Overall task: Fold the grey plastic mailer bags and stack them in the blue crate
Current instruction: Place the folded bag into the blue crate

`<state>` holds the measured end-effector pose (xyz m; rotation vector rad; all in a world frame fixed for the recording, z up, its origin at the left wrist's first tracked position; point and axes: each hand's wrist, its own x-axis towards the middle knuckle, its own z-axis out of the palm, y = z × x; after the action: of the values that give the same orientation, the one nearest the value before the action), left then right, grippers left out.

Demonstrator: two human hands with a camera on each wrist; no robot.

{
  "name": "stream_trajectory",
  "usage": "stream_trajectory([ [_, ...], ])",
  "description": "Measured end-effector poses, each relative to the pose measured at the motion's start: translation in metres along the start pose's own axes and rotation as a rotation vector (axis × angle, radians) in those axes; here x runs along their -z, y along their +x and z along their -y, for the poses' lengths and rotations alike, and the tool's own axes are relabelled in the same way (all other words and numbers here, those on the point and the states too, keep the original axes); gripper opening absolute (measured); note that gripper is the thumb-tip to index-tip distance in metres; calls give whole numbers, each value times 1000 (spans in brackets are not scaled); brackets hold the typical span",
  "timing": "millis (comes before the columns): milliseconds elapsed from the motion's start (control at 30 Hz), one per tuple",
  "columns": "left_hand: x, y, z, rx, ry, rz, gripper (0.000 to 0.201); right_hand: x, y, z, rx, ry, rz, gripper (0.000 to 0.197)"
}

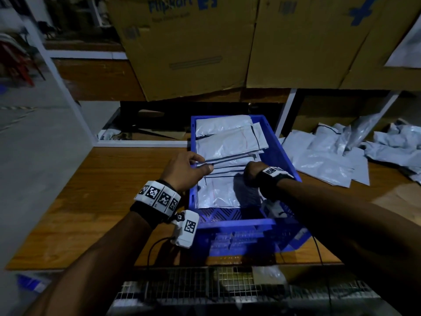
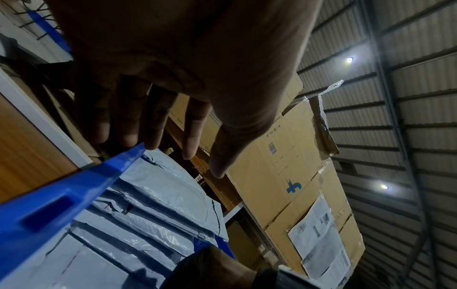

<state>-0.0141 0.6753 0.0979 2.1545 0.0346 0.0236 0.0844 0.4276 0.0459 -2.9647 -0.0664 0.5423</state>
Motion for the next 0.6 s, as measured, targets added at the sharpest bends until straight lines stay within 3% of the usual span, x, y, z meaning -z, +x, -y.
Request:
stream_trajectory([
  [67, 2, -6, 0, 2, 0, -6, 37, -1, 2, 6, 10, 14, 64, 34],
  [200, 8, -19, 1, 27, -31, -24, 33, 14, -15, 22, 49, 137, 180, 30],
  [300, 9, -29, -6, -15, -28, -12, 33, 43, -44, 27, 133, 88, 13, 38],
  [433, -7, -45, -35, -106, -207, 10, 25, 76, -101, -7, 251, 349, -247, 24],
  [600, -61, -64, -86, -193, -366, 62, 21, 82, -155, -92, 199, 542, -329, 25],
])
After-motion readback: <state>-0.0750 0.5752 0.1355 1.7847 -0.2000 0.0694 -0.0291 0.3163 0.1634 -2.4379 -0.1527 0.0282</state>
